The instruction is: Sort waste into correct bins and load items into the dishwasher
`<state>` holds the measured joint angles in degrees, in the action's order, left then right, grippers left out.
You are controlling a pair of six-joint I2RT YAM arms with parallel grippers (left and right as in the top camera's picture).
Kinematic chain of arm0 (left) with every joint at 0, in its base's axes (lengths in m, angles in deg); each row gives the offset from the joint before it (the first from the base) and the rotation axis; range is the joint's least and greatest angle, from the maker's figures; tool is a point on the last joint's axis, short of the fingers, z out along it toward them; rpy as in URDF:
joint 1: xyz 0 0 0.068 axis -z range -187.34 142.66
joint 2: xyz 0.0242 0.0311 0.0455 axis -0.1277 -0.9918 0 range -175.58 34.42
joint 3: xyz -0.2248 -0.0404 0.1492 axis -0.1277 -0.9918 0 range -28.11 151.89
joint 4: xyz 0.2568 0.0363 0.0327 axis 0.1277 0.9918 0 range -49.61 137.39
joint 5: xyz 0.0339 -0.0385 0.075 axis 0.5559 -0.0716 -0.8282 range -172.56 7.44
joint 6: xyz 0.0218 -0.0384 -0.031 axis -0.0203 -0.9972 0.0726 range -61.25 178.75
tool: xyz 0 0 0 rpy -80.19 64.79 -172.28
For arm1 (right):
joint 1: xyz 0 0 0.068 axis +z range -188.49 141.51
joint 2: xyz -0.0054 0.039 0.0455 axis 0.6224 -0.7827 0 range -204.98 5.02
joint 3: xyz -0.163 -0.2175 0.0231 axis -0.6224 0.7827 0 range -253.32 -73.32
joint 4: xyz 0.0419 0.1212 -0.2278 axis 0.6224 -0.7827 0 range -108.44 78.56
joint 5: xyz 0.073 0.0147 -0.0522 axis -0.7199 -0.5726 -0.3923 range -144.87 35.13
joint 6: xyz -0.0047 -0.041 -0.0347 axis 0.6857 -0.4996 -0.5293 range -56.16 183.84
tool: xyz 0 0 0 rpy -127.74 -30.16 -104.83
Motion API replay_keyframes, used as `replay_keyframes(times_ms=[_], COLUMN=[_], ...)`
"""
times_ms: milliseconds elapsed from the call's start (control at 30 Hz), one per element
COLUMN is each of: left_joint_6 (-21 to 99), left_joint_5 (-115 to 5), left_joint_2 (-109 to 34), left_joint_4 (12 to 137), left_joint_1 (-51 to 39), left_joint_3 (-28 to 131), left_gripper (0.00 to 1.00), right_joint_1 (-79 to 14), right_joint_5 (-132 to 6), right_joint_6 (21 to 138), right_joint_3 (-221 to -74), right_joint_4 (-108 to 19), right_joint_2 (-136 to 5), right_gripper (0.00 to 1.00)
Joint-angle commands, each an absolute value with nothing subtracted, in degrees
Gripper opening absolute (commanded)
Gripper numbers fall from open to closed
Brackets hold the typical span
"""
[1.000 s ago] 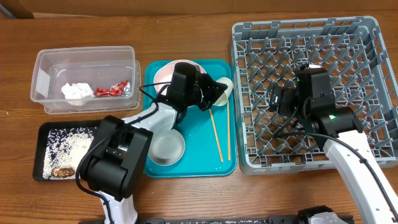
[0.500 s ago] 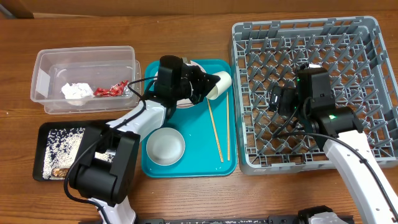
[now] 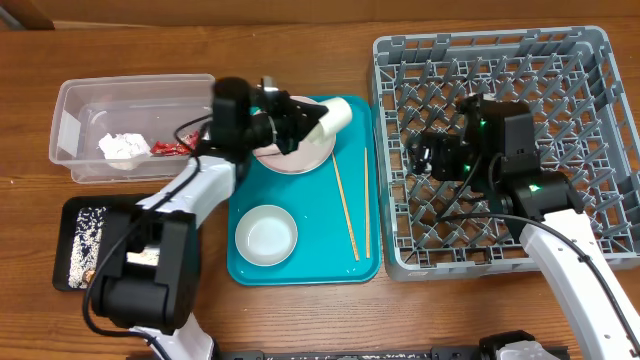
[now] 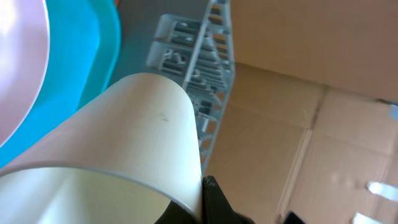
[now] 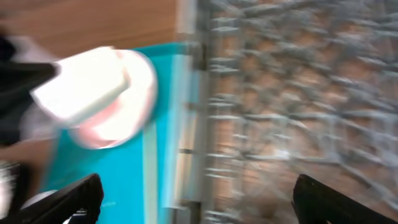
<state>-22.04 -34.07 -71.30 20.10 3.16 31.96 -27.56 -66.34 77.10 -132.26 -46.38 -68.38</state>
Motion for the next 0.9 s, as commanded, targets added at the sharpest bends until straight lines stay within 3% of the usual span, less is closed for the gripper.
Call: replay_keyframes(times_ms=[0, 67, 233, 733, 867], left_joint_6=[-20.6, -22.6, -31.7, -51.2, -50.9], left_joint_5=[-21.6, -13.3, 2.4, 7.2, 6.8], left_joint_2=[-68.7, -68.7, -68.7, -68.7, -68.7], left_joint_4=[17.2, 11.9, -1.1, -30.7, -32.1], left_joint_1=[-1.1, -3.7, -7.0, 3.6, 6.1], left_joint_3=[31.7, 31.7, 31.7, 31.7, 31.7], left_gripper=[0.04, 0.04, 0.04, 0.04, 0.04], right_joint_1=[-28.8, -31.2, -36.1, -37.4, -37.2], right_joint_5=[-88.7, -105.7, -124.9, -117.9, -117.9], right_joint_6=[77.1, 78.9, 84.6, 85.4, 86.6], right_joint_3=[-133.4, -133.4, -133.4, -133.4, -133.4], right_joint_4=[-42.1, -35.8, -24.9, -36.2, -36.9], right_joint_2=[-67.6, -67.6, -67.6, -67.7, -67.7], right_gripper=[1.0, 1.0, 1.0, 0.92, 0.92])
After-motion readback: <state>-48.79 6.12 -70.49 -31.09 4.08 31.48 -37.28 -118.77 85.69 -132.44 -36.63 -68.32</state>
